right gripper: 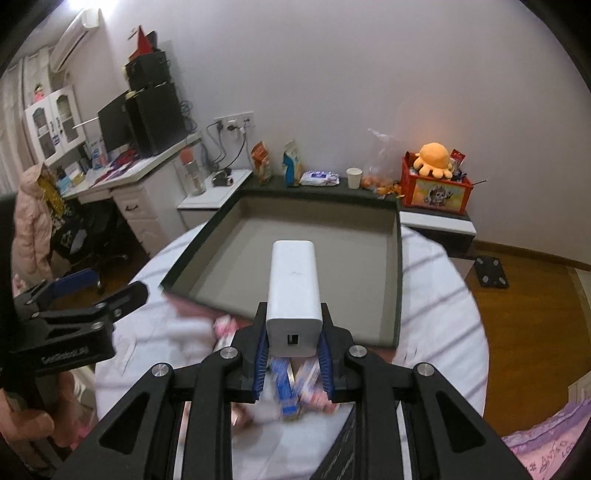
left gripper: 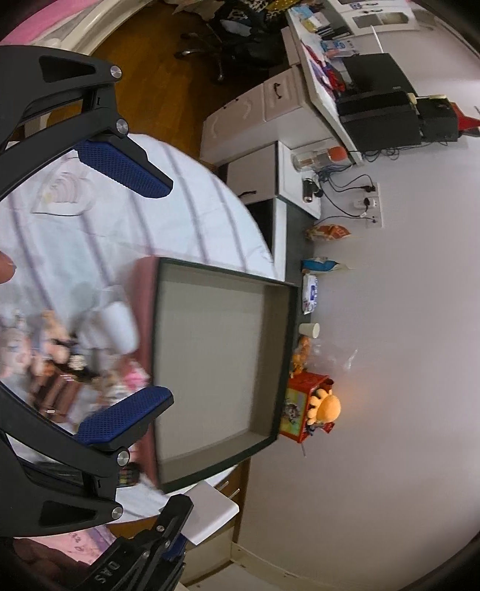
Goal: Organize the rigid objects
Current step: 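Lift the white power bank with the right gripper into the box, then open the right gripper to release the power bank and withdraw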
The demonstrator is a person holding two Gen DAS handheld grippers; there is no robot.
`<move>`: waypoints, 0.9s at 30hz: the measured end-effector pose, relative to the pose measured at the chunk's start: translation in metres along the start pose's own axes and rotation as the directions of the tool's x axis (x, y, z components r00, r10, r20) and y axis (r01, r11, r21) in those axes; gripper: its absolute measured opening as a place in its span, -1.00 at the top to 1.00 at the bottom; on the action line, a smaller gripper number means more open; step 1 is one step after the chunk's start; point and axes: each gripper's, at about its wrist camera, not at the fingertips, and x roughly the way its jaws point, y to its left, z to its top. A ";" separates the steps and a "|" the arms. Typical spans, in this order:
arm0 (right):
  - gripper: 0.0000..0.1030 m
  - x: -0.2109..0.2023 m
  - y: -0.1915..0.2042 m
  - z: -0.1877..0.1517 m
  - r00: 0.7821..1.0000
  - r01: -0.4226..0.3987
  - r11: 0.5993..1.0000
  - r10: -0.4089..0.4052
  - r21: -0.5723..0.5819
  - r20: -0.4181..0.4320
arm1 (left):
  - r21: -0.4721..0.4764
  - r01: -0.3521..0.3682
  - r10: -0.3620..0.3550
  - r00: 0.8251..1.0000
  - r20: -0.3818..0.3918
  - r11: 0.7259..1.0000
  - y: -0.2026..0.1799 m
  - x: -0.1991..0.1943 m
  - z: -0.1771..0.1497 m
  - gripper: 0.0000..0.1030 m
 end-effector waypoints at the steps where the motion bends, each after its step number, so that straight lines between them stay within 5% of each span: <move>1: 0.55 0.004 -0.002 0.004 1.000 0.006 1.000 -0.006 0.002 -0.002 | -0.003 0.000 0.000 1.000 -0.001 1.000 0.001 0.007 0.008 -1.00; 14: 0.55 0.122 -0.051 0.034 0.976 0.140 0.989 -0.131 0.039 -0.175 | -0.019 0.029 -0.030 0.997 -0.067 0.999 0.000 0.087 0.047 -1.00; 24: 0.54 0.150 -0.051 0.031 0.945 0.221 0.975 -0.222 -0.032 -0.241 | -0.032 0.065 -0.069 0.991 -0.114 0.997 -0.002 0.106 0.039 -1.00; 26: 0.43 0.148 -0.050 0.031 0.940 0.236 0.971 -0.239 -0.042 -0.245 | -0.033 0.072 -0.075 0.991 -0.111 0.997 -0.002 0.101 0.039 -1.00; 27: 0.18 0.146 -0.049 0.032 0.940 0.241 0.969 -0.245 -0.046 -0.239 | -0.033 0.075 -0.078 0.991 -0.109 0.997 -0.002 0.099 0.039 -1.00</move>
